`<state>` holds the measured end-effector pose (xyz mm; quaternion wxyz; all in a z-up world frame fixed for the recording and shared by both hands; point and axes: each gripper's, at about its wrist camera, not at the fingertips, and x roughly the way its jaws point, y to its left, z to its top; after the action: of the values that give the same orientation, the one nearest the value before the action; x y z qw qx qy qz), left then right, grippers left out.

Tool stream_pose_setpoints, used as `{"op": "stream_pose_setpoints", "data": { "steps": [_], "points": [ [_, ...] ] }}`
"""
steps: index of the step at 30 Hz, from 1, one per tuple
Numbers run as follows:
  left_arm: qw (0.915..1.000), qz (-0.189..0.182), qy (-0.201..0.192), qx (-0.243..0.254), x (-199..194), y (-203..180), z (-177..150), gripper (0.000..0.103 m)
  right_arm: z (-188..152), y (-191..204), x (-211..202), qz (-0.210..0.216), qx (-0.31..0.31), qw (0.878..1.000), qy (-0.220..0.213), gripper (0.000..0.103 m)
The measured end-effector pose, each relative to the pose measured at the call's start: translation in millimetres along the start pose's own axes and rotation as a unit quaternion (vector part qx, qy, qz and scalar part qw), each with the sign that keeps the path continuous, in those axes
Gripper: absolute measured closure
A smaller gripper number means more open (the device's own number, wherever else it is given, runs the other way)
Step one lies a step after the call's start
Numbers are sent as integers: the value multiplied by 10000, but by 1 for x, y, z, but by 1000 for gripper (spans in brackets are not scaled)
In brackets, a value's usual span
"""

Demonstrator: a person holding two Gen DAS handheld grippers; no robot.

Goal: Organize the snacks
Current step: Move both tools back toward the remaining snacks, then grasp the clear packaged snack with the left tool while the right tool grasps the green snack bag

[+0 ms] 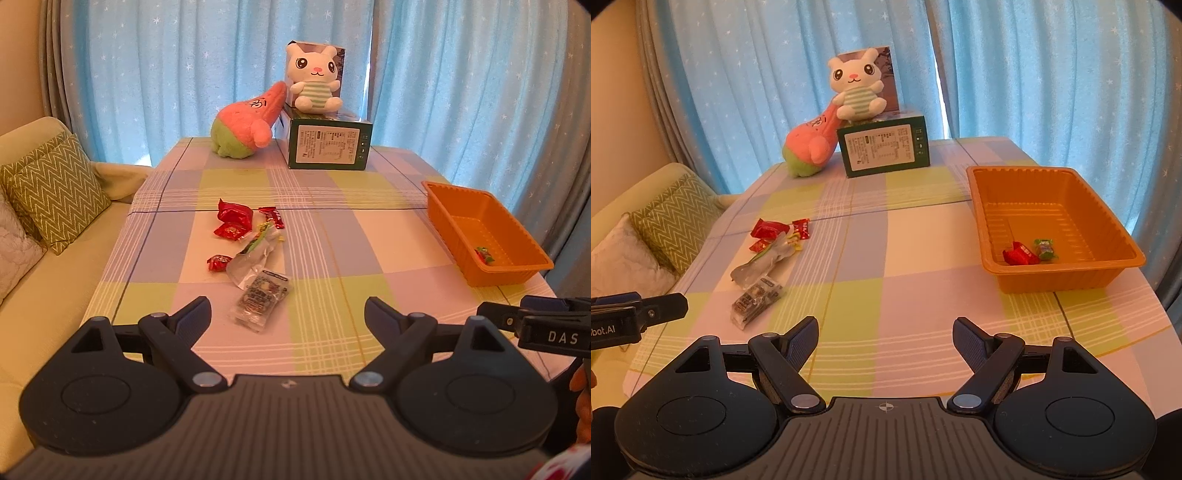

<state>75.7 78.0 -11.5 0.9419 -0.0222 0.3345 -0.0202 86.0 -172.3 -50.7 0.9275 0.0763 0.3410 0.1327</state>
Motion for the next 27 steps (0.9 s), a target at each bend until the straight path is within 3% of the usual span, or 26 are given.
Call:
{"op": "stream_pose_setpoints", "data": {
  "steps": [9,16,27],
  "points": [
    [9983,-113,263,504,31,15,6,16,4,10,25,54,-75,10000,11,24],
    [9920,-379,544,1072,74,22,9,27,10,14,56,64,-128,9999,92,24],
    [9828,-647,906,1474,149,33,9,47,17,16,109,150,-102,9994,300,24]
  ]
}}
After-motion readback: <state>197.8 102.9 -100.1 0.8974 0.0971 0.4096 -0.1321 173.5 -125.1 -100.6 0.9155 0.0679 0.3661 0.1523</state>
